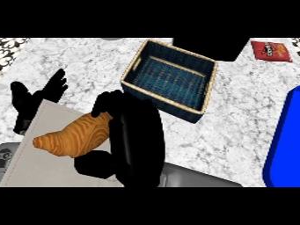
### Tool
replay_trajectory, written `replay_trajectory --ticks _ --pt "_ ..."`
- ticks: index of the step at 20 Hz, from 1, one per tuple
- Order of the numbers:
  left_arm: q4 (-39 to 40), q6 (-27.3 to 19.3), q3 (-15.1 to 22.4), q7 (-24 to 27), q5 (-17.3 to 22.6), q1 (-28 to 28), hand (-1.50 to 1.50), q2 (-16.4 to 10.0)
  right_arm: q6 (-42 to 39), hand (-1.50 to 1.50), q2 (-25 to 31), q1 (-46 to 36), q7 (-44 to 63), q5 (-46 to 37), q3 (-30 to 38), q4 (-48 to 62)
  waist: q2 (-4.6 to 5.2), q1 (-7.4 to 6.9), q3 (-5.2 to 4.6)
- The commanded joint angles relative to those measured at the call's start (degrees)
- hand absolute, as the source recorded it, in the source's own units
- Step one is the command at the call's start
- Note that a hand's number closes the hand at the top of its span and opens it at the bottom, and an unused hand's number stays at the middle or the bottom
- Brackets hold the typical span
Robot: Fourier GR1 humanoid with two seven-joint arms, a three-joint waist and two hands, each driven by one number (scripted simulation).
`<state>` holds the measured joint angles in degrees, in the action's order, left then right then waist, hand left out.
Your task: Pick the croissant from the placemat and place it in the basket
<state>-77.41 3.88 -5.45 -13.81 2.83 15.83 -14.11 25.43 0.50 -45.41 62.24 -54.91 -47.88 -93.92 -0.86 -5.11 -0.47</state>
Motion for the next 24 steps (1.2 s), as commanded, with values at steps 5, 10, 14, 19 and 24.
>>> replay_trajectory --ticks 5,10,14,19,24 --pt "1.01 -0.19 0.75 -0.41 -0.50 1.19 0.00 0.69 -0.03 1.50 -0.47 -18.02 15.31 -0.79 8.87 8.88 0.32 -0.86 -0.04" --pt "1.18 -0.48 0.18 -0.34 -0.45 2.50 0.00 0.39 -5.49 1.50 -0.47 -28.01 18.59 -0.82 13.45 19.19 0.44 -0.57 -0.08" --pt "1.17 -0.33 0.25 -0.30 -0.20 2.62 0.00 0.74 -6.25 1.50 -0.46 -34.24 21.31 -1.47 15.23 26.76 0.73 -0.87 -0.05" --pt "1.47 -0.03 -0.79 1.35 -0.09 0.88 0.00 -0.09 -3.88 1.50 -0.46 -37.65 22.65 -0.57 16.71 33.68 1.07 -0.14 0.13" --pt "1.82 0.99 -2.48 0.46 1.14 2.17 0.00 -1.74 -4.02 1.50 -0.46 -40.84 19.54 1.97 17.46 39.79 1.18 1.20 0.23"
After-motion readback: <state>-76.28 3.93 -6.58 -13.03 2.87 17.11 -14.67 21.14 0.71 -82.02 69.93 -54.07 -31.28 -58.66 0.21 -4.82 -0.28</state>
